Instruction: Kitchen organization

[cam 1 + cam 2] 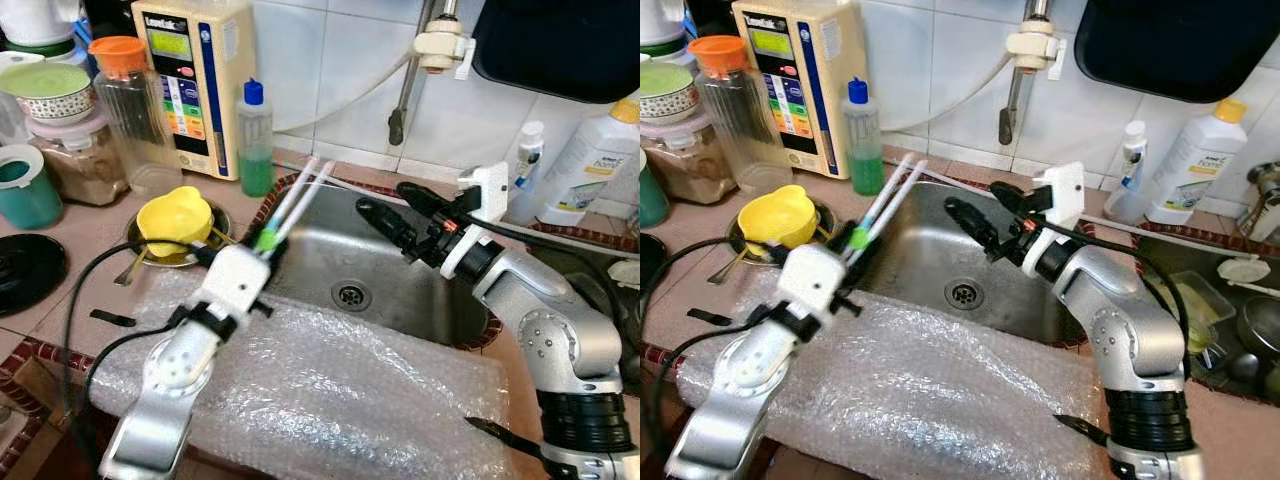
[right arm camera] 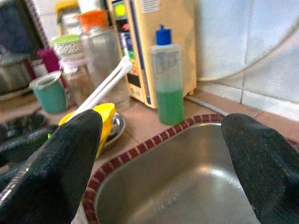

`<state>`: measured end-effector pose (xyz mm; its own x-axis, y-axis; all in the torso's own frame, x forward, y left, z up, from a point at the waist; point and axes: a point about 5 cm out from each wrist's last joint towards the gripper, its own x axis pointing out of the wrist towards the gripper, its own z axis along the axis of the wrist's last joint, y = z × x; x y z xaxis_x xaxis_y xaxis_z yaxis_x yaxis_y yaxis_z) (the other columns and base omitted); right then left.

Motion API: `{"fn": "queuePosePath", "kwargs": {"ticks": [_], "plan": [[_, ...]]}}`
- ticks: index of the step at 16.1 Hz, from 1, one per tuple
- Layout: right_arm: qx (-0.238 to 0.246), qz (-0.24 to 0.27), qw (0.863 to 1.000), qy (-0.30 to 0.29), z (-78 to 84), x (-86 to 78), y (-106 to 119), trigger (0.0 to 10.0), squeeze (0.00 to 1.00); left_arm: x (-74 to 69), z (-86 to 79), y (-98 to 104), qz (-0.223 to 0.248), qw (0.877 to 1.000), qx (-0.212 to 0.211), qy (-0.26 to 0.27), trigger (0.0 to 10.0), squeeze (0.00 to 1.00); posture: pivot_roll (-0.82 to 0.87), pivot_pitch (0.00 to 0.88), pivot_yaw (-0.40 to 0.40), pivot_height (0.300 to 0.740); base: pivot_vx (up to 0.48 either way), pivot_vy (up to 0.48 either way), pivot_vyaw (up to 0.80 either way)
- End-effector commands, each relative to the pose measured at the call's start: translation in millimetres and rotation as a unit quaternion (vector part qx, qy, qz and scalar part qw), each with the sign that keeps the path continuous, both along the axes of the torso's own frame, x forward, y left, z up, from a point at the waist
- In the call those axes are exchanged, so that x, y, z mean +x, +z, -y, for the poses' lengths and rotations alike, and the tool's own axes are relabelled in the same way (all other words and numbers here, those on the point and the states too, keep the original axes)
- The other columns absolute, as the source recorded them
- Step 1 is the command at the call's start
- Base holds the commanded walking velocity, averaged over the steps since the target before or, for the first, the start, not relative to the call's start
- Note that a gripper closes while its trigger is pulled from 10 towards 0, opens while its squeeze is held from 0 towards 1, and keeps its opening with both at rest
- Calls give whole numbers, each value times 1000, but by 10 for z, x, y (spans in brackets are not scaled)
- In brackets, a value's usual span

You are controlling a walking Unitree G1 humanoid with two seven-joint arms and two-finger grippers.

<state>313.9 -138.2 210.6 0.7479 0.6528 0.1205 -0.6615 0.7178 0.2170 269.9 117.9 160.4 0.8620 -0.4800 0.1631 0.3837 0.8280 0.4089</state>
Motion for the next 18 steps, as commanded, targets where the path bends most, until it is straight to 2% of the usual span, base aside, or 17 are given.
{"fn": "queuePosePath", "kwargs": {"ticks": [1,2,3,5,10,11,12,13,18], "plan": [[27,6,1000,-6,8,44,101,10000,0,19,103,43,23,998,19,-49,10000,0,73,0,-64,740,0,0,0],[47,-1,999,-1,-25,53,115,10000,0,73,136,82,37,997,33,-62,10000,0,74,0,-63,740,0,0,0],[76,-13,997,4,-82,68,130,10000,0,184,151,159,45,997,18,-53,10000,0,70,0,-60,740,0,0,0],[139,-31,990,14,-168,94,190,10000,0,251,220,175,56,996,24,-63,10000,0,67,0,-56,740,0,0,0],[168,-52,984,10,-343,179,153,10000,0,308,343,187,64,996,1,-68,10000,0,68,0,-38,740,0,0,0],[178,-58,982,6,-393,218,132,8118,0,316,378,217,71,995,-5,-72,10000,0,76,0,-34,740,0,0,0],[186,-61,981,3,-408,240,124,3412,0,320,382,236,74,995,-9,-73,10000,0,76,0,-32,740,0,0,0],[193,-64,979,1,-416,256,118,0,0,325,380,249,75,994,-11,-73,10000,0,76,0,-31,740,0,0,0],[225,-71,971,-38,-407,407,133,0,0,340,377,273,78,994,-20,-71,10000,0,84,0,-34,740,0,0,0]]}}
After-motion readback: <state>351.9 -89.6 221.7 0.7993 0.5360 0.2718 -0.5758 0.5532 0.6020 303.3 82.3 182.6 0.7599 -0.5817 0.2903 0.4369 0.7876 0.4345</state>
